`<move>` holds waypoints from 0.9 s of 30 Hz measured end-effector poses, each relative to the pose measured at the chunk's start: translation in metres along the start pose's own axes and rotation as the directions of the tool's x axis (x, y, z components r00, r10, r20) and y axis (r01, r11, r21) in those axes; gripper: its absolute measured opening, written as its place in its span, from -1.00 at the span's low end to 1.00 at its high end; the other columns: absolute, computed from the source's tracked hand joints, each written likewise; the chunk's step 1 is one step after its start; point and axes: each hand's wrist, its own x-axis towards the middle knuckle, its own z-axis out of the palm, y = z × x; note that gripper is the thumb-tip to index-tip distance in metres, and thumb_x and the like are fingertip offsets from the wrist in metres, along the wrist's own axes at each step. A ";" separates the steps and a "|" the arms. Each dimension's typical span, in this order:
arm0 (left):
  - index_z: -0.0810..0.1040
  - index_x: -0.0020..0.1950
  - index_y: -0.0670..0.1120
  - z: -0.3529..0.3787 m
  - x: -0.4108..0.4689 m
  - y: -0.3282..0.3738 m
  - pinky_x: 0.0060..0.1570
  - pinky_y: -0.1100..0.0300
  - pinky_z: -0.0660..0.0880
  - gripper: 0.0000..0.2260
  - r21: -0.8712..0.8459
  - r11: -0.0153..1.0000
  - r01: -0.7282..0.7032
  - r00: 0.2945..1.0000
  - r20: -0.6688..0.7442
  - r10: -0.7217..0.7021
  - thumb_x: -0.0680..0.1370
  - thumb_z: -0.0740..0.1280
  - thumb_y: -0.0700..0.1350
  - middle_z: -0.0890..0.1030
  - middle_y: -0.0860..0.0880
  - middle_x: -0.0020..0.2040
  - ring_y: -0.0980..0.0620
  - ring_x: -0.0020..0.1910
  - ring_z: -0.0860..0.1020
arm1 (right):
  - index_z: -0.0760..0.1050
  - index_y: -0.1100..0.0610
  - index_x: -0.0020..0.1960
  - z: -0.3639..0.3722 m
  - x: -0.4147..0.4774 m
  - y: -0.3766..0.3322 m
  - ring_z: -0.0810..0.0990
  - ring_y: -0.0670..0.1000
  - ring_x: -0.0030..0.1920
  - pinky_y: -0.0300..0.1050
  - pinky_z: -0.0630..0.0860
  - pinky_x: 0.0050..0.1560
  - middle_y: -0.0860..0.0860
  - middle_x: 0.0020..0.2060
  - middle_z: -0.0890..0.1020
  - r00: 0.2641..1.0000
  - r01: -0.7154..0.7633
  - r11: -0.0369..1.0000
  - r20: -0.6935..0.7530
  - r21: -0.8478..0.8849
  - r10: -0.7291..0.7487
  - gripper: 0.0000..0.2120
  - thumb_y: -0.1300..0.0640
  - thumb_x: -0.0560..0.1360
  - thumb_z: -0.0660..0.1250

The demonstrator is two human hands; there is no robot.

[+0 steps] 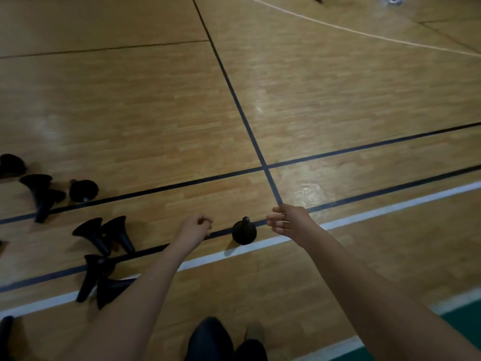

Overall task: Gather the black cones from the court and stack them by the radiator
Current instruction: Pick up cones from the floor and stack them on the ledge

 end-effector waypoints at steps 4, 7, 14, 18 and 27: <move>0.56 0.03 -0.07 0.004 0.042 0.009 -0.03 0.07 0.53 -0.82 0.025 0.999 0.028 1.000 0.009 -0.028 0.62 0.15 -0.14 0.61 -0.03 0.00 -0.02 -0.05 0.61 | 0.46 0.28 0.16 -0.006 0.041 -0.024 0.64 0.10 -0.14 -0.08 0.57 -0.06 0.18 -0.10 0.65 0.999 -0.035 0.999 0.003 -0.006 0.035 -0.79 0.20 0.61 0.17; 0.53 0.02 -0.04 0.002 0.078 0.023 -0.10 0.15 0.47 -0.84 0.020 0.999 0.037 0.999 0.037 -0.038 0.62 0.15 -0.14 0.60 -0.02 0.01 0.00 -0.04 0.60 | 0.48 0.29 0.16 -0.004 0.074 -0.039 0.64 0.12 -0.14 -0.06 0.57 -0.09 0.18 -0.13 0.66 0.997 -0.079 0.997 -0.014 0.014 0.079 -0.77 0.23 0.59 0.15; 0.53 0.05 -0.06 -0.011 0.179 0.039 -0.16 0.18 0.47 -0.83 0.071 0.994 0.079 0.991 0.099 -0.086 0.63 0.14 -0.14 0.61 -0.05 0.02 0.01 -0.09 0.61 | 0.49 0.29 0.12 0.021 0.143 -0.075 0.61 0.15 -0.14 -0.02 0.54 -0.08 0.18 -0.15 0.63 0.990 -0.127 0.991 -0.052 0.039 0.129 -0.71 0.15 0.64 0.06; 0.54 0.06 -0.07 -0.018 0.231 0.046 -0.10 0.11 0.51 -0.81 0.102 0.990 0.098 0.990 0.096 -0.108 0.62 0.13 -0.15 0.61 -0.03 -0.03 -0.02 -0.08 0.60 | 0.50 0.27 0.06 0.031 0.193 -0.087 0.61 0.14 -0.16 -0.03 0.54 -0.08 0.17 -0.17 0.63 0.984 -0.158 0.987 -0.089 -0.007 0.157 -0.71 0.14 0.65 0.06; 0.53 0.01 0.00 0.072 0.355 -0.030 0.06 -0.02 0.56 -0.82 0.155 0.969 0.190 0.932 0.281 -0.228 0.62 0.13 -0.12 0.62 -0.04 -0.01 -0.05 -0.04 0.60 | 0.46 0.28 0.21 0.035 0.363 -0.025 0.60 0.16 -0.01 -0.08 0.54 -0.10 0.22 0.04 0.60 0.947 -0.307 0.935 -0.150 -0.177 0.283 -0.74 0.18 0.62 0.13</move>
